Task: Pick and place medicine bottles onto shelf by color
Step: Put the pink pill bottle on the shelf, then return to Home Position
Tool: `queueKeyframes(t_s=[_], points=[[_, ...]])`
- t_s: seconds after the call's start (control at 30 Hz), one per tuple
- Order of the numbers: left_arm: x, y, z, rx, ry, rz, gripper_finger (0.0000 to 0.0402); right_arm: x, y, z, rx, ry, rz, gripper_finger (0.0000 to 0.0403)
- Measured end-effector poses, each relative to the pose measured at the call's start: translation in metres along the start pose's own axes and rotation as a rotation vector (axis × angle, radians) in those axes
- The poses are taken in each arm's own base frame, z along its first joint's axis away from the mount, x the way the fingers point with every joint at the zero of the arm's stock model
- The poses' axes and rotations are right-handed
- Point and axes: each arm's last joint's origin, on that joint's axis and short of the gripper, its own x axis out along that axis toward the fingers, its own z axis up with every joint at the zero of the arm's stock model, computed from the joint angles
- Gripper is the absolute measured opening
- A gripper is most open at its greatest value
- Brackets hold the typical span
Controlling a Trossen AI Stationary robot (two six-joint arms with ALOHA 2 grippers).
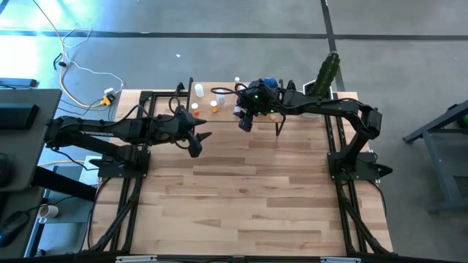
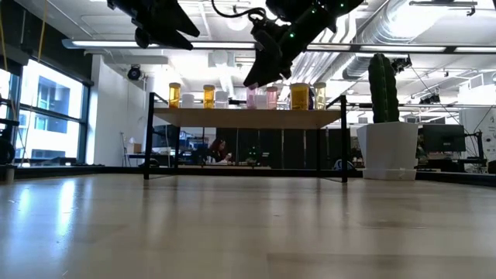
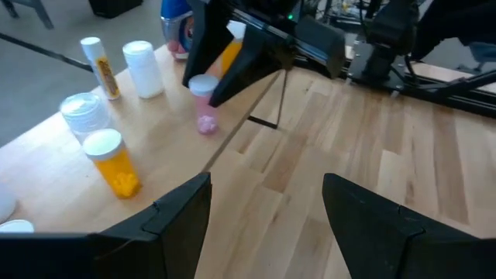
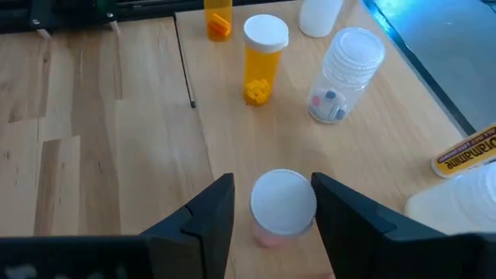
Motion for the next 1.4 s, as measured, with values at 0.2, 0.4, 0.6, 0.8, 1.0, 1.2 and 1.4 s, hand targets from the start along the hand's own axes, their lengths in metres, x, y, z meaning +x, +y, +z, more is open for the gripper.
queueKeyframes(t_s=[0.2, 0.4, 0.6, 0.8, 1.0, 1.2, 1.4], points=[[-0.002, -0.002, 0.000, -0.005, 0.010, -0.080, 0.0236, -0.001, -0.001, 0.004, 0.001, -0.022, -0.005, 0.0163], [-0.009, -0.002, 0.003, -0.014, -0.002, -0.159, 0.0236, -0.011, -0.007, 0.020, 0.007, -0.068, -0.018, 0.0163], [-0.025, 0.002, 0.008, -0.028, -0.042, -0.233, 0.0236, -0.020, -0.008, 0.030, 0.010, -0.075, -0.020, 0.0163], [-0.052, 0.006, 0.004, -0.004, -0.065, -0.313, 0.0236, -0.034, -0.007, 0.050, 0.126, -0.142, -0.011, 0.0163], [-0.064, 0.009, -0.026, -0.032, -0.159, -0.388, 0.0236, -0.053, 0.002, 0.075, 0.152, -0.237, 0.014, 0.0163], [-0.073, 0.017, -0.059, -0.081, -0.242, -0.457, 0.0236, -0.078, 0.016, 0.103, 0.164, -0.358, 0.058, 0.0163], [-0.076, 0.025, -0.095, -0.102, -0.315, -0.503, 0.0236, -0.107, 0.031, 0.126, 0.191, -0.459, 0.112, 0.0163]])
